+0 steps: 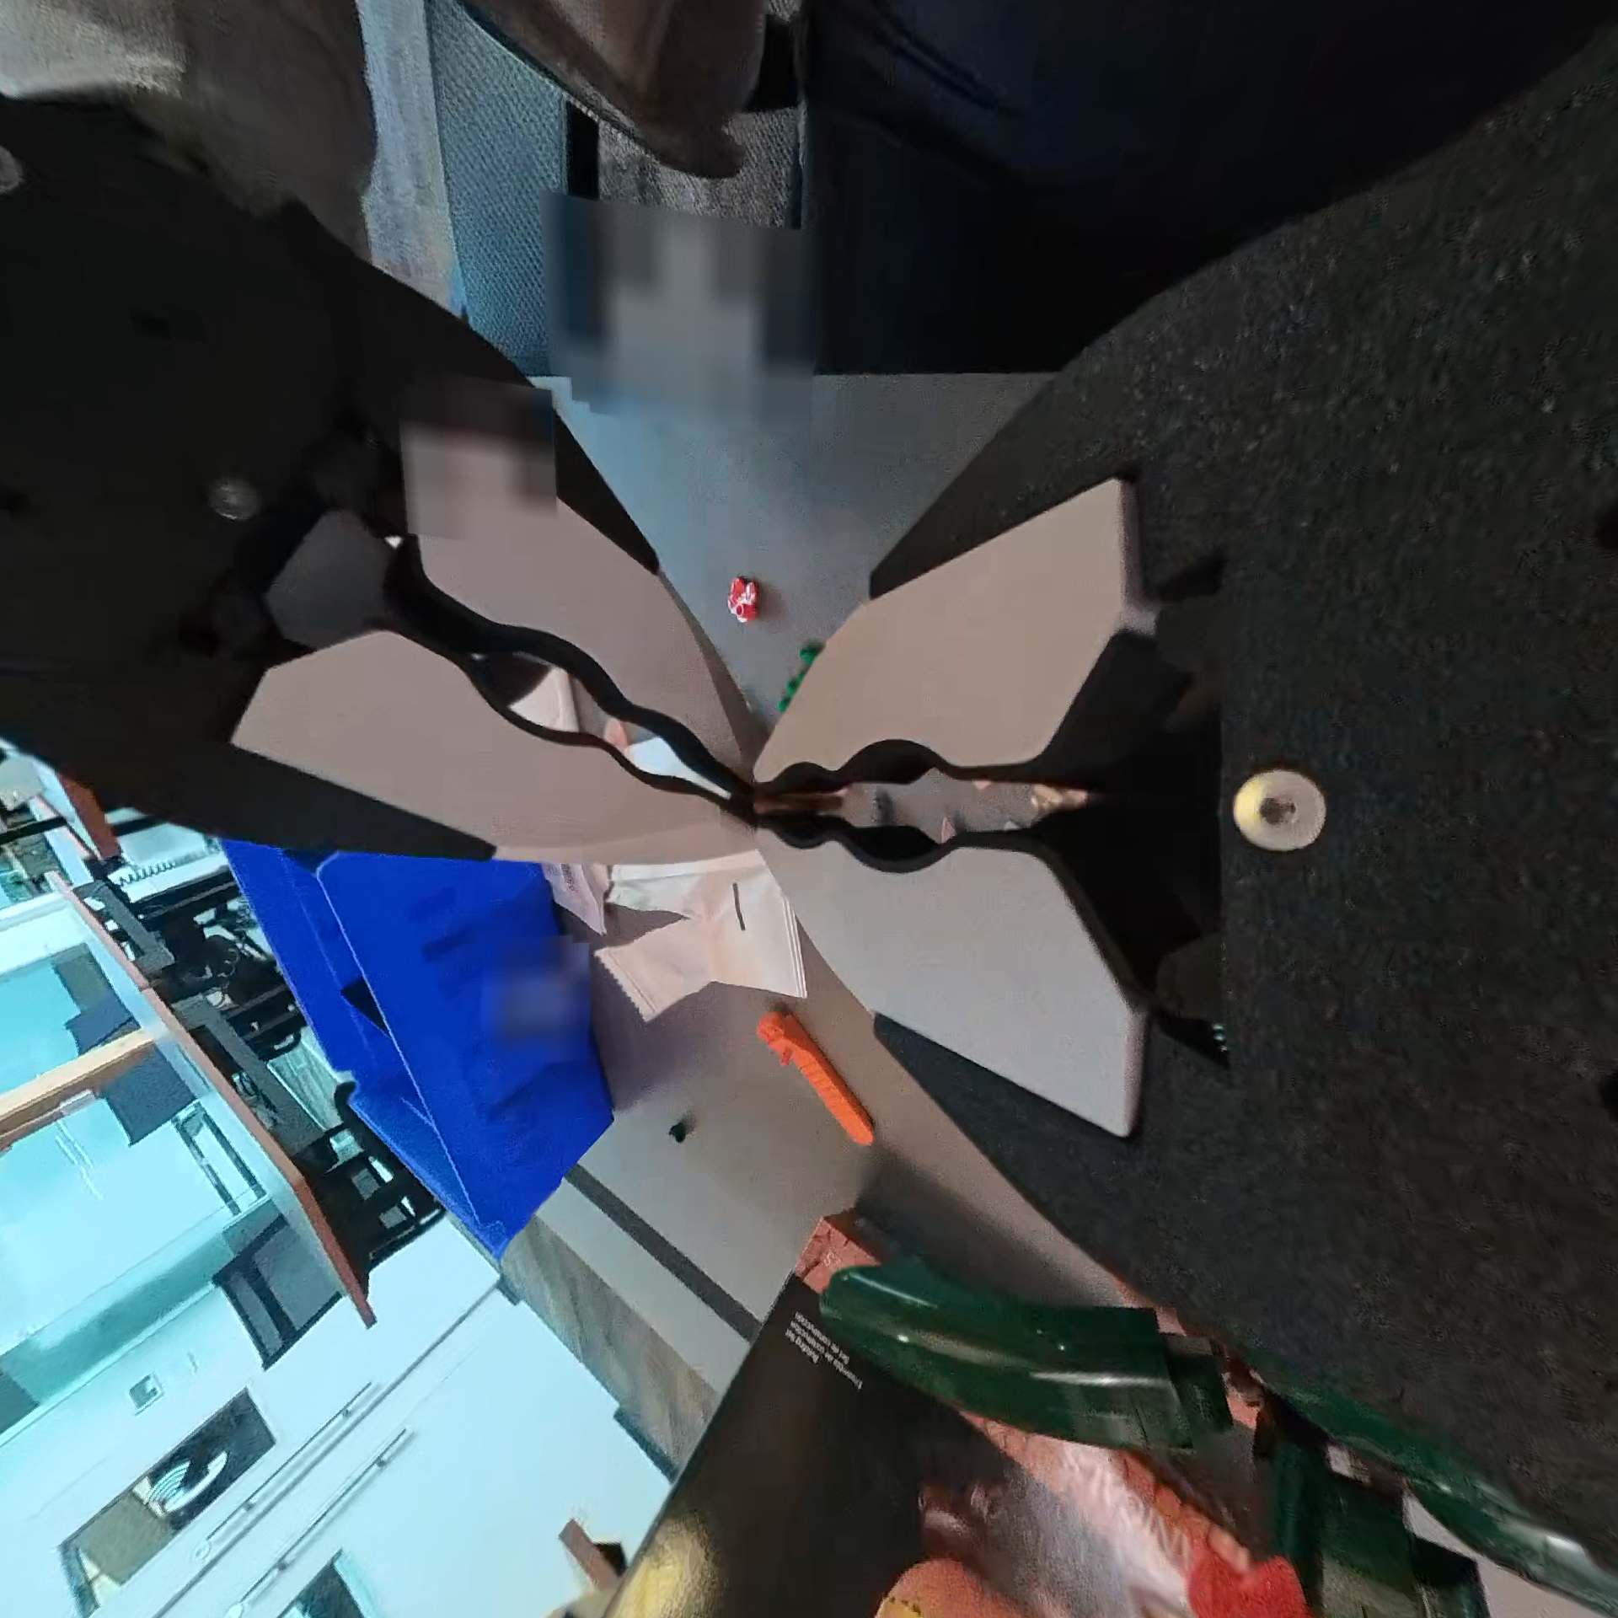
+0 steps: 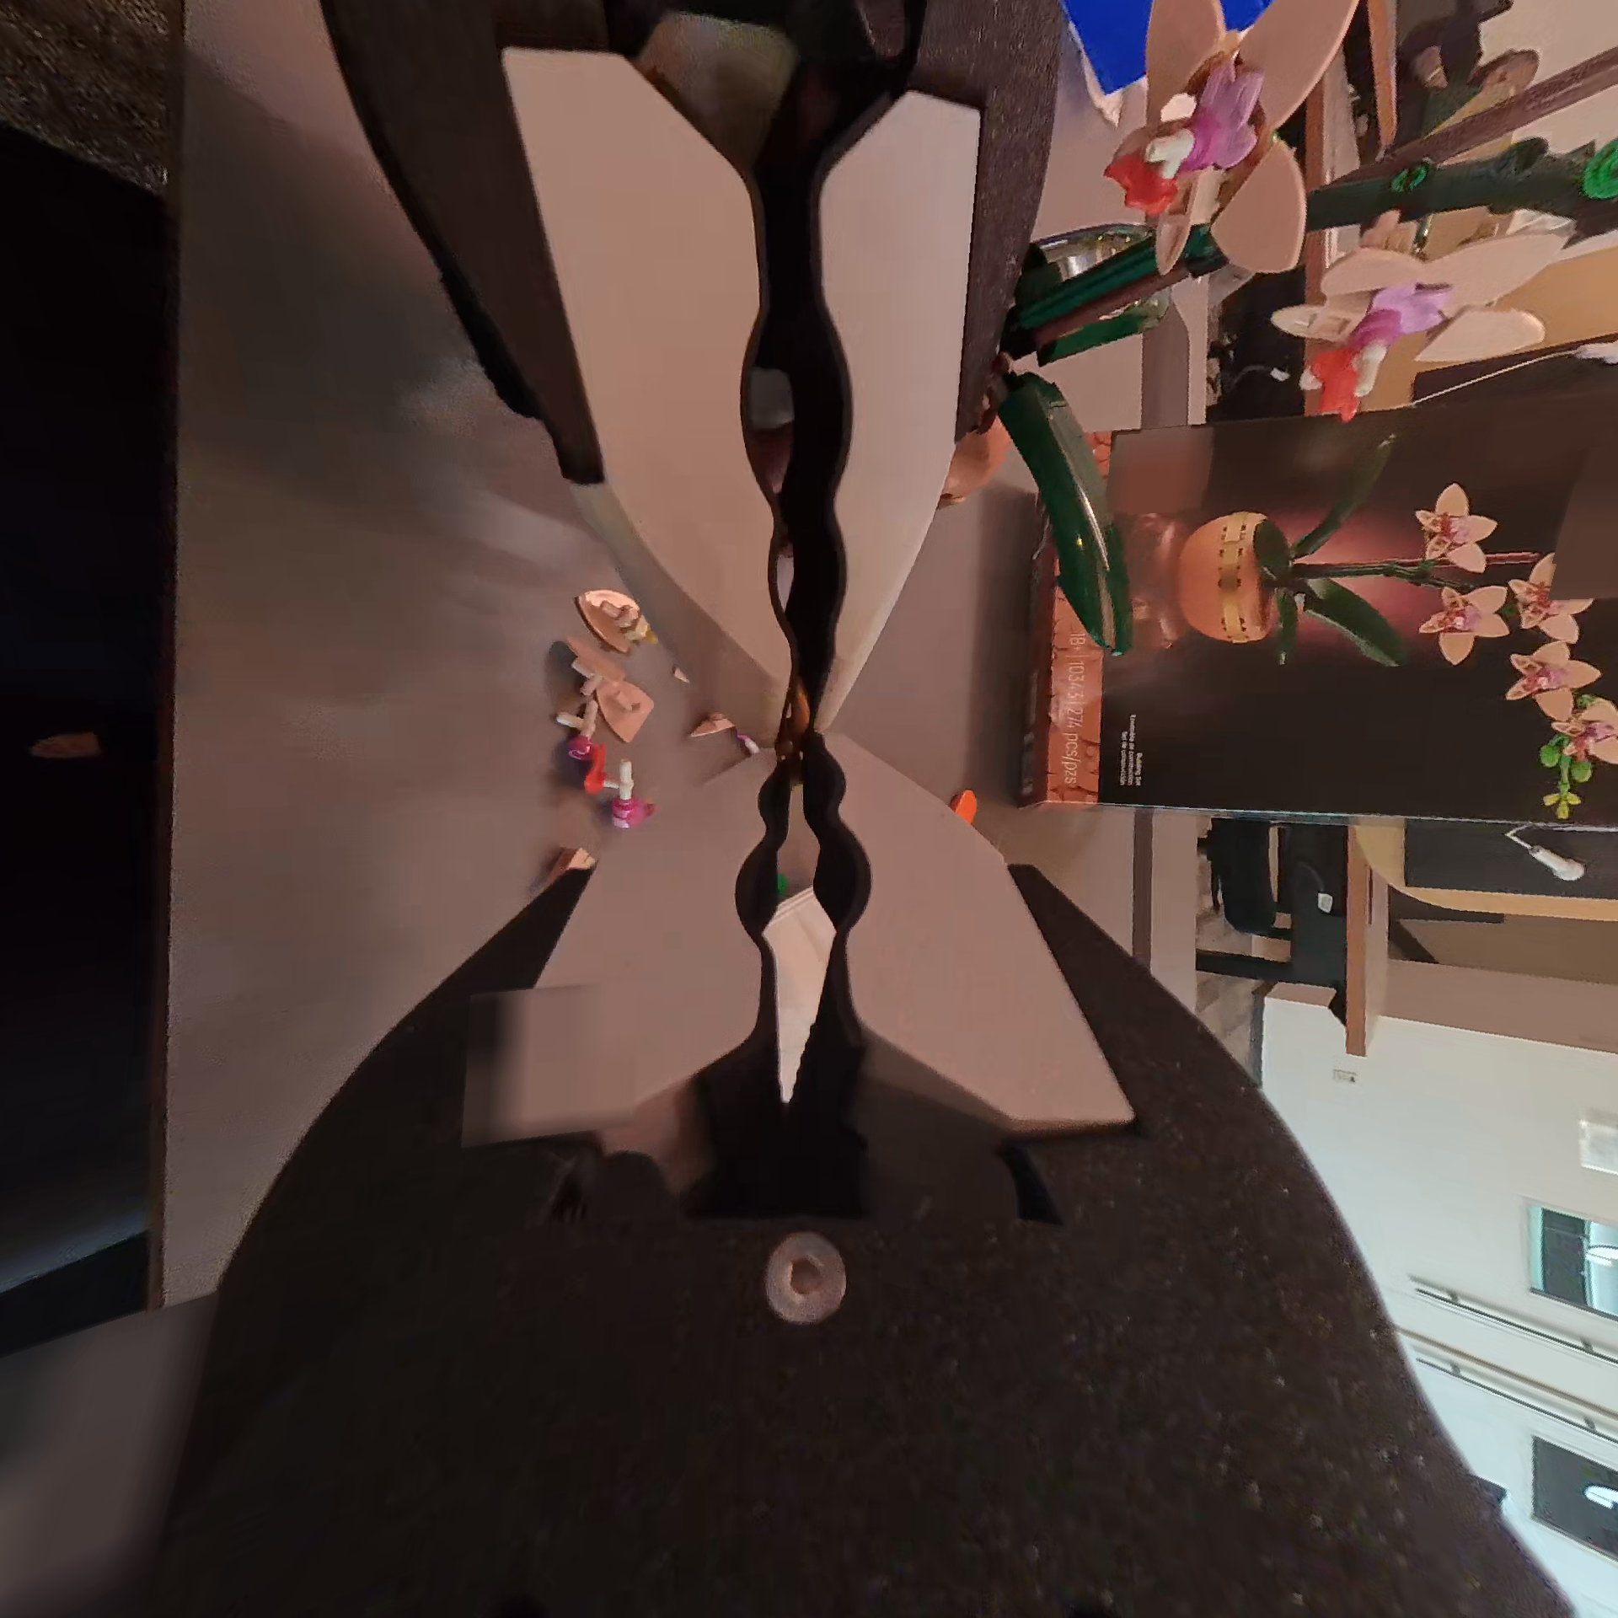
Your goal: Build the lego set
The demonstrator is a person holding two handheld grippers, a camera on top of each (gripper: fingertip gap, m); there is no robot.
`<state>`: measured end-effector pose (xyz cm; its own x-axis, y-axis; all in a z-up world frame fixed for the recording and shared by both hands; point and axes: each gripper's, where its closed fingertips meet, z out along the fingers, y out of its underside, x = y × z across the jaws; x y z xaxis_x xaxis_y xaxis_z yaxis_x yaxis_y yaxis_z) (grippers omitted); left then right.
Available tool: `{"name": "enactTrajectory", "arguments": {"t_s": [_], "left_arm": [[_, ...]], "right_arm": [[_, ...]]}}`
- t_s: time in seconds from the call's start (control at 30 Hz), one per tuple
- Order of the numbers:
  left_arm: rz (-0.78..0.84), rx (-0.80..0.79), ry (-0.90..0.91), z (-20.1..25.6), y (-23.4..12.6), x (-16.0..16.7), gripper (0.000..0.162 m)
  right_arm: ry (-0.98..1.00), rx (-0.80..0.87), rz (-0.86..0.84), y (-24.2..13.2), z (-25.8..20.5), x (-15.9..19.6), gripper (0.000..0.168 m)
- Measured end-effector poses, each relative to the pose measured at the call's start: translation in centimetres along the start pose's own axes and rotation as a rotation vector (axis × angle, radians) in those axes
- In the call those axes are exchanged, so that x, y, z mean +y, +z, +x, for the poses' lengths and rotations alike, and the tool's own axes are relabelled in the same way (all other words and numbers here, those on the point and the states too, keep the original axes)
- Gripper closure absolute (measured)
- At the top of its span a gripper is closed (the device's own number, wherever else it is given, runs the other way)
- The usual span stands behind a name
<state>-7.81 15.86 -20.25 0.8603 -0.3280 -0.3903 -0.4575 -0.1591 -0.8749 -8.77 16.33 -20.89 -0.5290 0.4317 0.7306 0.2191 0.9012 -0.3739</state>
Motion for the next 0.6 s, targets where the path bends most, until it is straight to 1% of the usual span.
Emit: {"name": "enactTrajectory", "arguments": {"t_s": [0.07, 0.13, 0.23, 0.3, 0.33, 0.37, 0.4, 0.43, 0.47, 0.53, 0.57, 0.6], "left_arm": [[-0.001, -0.040, 0.006, -0.3, -0.1, -0.3, 0.160], [0.031, -0.099, -0.056, -0.8, 0.1, -0.8, 0.160], [0.100, -0.153, -0.215, -1.0, 0.2, -1.3, 0.161], [0.116, -0.161, -0.264, -0.8, 0.2, -1.6, 0.161], [0.105, -0.120, -0.252, 0.2, 0.3, -1.7, 0.161], [0.083, -0.046, -0.258, 1.8, 0.6, -1.8, 0.160], [0.076, -0.062, -0.222, 2.4, 0.8, -1.7, 0.161], [0.066, -0.135, -0.152, 1.8, 0.7, -1.4, 0.161], [0.058, -0.148, -0.122, 1.2, 0.5, -1.3, 0.161], [0.090, -0.093, -0.187, 0.6, 0.0, -1.6, 0.161], [0.080, -0.105, -0.173, 0.1, -0.3, -1.3, 0.161], [0.053, -0.117, -0.141, -0.2, -0.5, -0.9, 0.161]], "right_arm": [[0.052, 0.023, 0.002, -0.1, 0.3, 0.0, 0.166], [0.162, 0.063, 0.011, -0.3, 0.9, 0.2, 0.166], [0.401, 0.116, 0.103, -0.6, 1.5, 0.2, 0.166], [0.561, 0.157, 0.167, -0.8, 1.7, 0.3, 0.166], [0.633, 0.238, 0.155, -1.0, 2.5, 1.2, 0.168], [0.623, 0.397, 0.074, -1.6, 4.0, 3.8, 0.168], [0.650, 0.415, 0.061, -1.9, 4.4, 5.3, 0.168], [0.701, 0.336, 0.163, -2.0, 3.9, 4.5, 0.168], [0.705, 0.304, 0.202, -2.2, 3.4, 4.0, 0.168], [0.531, 0.207, 0.145, -1.9, 1.4, 3.7, 0.168], [0.435, 0.149, 0.150, -1.9, 0.4, 3.1, 0.168], [0.352, 0.126, 0.163, -2.2, 0.0, 2.5, 0.163]]}}
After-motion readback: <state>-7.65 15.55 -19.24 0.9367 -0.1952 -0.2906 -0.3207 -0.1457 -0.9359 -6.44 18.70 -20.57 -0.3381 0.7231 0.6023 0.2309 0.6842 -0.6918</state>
